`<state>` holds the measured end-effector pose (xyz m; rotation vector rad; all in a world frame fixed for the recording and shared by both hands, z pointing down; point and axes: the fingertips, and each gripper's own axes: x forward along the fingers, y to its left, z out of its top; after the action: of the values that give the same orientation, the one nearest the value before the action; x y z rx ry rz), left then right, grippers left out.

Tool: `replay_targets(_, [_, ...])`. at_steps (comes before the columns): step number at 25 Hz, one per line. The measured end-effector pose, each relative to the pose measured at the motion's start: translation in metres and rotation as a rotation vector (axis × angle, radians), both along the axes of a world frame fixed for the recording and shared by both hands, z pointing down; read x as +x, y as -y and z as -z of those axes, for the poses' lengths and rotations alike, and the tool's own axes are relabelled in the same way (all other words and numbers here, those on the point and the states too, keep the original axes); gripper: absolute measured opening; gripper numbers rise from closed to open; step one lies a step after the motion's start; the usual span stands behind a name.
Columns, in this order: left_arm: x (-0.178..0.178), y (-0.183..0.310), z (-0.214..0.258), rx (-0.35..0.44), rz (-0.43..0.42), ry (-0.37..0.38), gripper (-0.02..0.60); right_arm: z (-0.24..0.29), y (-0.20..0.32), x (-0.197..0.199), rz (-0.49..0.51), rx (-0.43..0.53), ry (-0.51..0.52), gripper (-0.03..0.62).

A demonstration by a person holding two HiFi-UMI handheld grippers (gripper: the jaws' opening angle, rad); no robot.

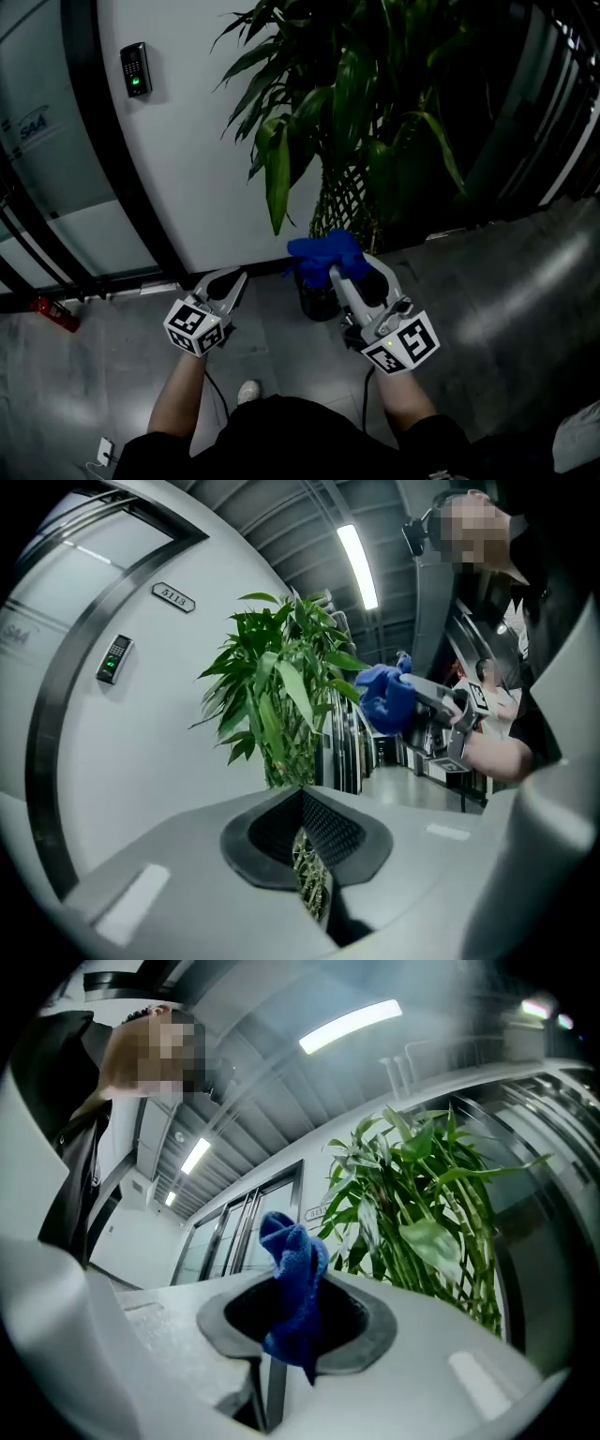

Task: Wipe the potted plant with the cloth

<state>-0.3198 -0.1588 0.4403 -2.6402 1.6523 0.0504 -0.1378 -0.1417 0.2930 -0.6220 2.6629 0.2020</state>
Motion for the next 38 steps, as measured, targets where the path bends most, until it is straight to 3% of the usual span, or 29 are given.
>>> replay_targets(8, [0.002,0.106,0.042,0.034,-0.197,0.068,0.006,0.06,0.021,-0.045,-0.08,0.079,0.102,0.104])
replay_targets(12, [0.017,0.131,0.077,0.097,-0.294,0.063,0.006,0.073,0.041,-0.073,-0.16,0.058,0.114,0.104])
replay_targets(19, [0.041,0.152,0.118,0.181,-0.436,0.073,0.006,0.11,0.069,-0.101,-0.262,0.13,0.104,0.104])
replay_targets(23, [0.048,0.147,0.137,0.236,-0.476,0.078,0.006,0.12,0.085,-0.11,-0.33,0.154,0.044,0.104])
replay_targets(26, [0.053,0.139,0.148,0.283,-0.497,0.094,0.006,0.11,0.097,-0.113,-0.339,0.113,0.014,0.104])
replay_targets(31, [0.055,0.132,0.155,0.312,-0.514,0.08,0.006,0.086,0.106,-0.116,-0.308,0.046,0.015,0.104])
replay_targets(38, [0.051,0.127,0.156,0.281,-0.509,0.002,0.006,0.068,0.103,-0.115,-0.214,-0.057,0.072,0.104])
